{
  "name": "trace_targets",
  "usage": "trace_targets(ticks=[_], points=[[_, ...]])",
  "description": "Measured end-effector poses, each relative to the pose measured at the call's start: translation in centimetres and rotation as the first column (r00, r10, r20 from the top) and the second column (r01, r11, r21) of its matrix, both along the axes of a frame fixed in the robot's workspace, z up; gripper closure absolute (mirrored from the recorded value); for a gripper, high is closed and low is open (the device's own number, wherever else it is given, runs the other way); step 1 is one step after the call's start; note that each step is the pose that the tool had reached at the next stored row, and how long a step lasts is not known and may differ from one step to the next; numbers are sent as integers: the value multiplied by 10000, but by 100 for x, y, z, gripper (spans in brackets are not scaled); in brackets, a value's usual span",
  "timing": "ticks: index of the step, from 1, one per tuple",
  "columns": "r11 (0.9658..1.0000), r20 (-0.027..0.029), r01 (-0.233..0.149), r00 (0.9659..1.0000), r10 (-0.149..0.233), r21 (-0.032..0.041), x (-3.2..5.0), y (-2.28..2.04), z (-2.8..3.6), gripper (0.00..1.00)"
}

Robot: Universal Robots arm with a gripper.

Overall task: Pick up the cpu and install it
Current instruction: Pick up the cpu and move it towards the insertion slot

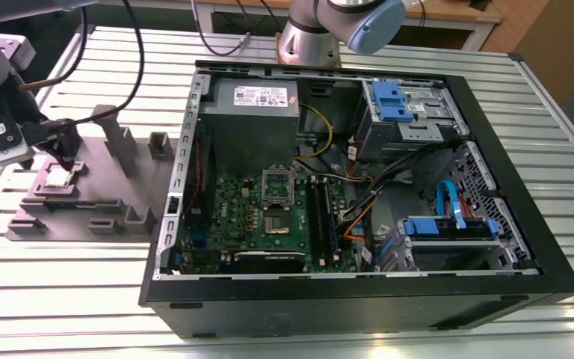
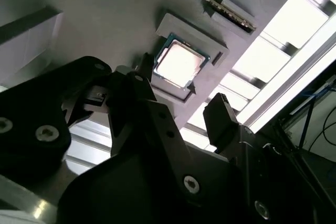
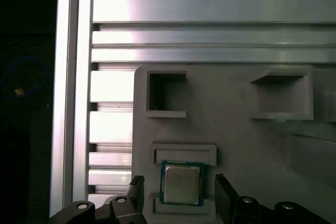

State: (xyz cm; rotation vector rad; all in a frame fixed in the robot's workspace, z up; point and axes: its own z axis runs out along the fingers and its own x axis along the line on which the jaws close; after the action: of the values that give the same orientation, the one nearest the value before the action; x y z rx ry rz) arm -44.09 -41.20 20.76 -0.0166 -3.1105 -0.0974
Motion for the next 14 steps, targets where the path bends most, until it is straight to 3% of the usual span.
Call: trace_targets(ticks=[11, 14], points=[[10000, -1, 82, 10000, -82, -1, 0, -3, -199, 35], [10000, -3, 93, 10000, -93, -3, 0, -3, -213, 35]])
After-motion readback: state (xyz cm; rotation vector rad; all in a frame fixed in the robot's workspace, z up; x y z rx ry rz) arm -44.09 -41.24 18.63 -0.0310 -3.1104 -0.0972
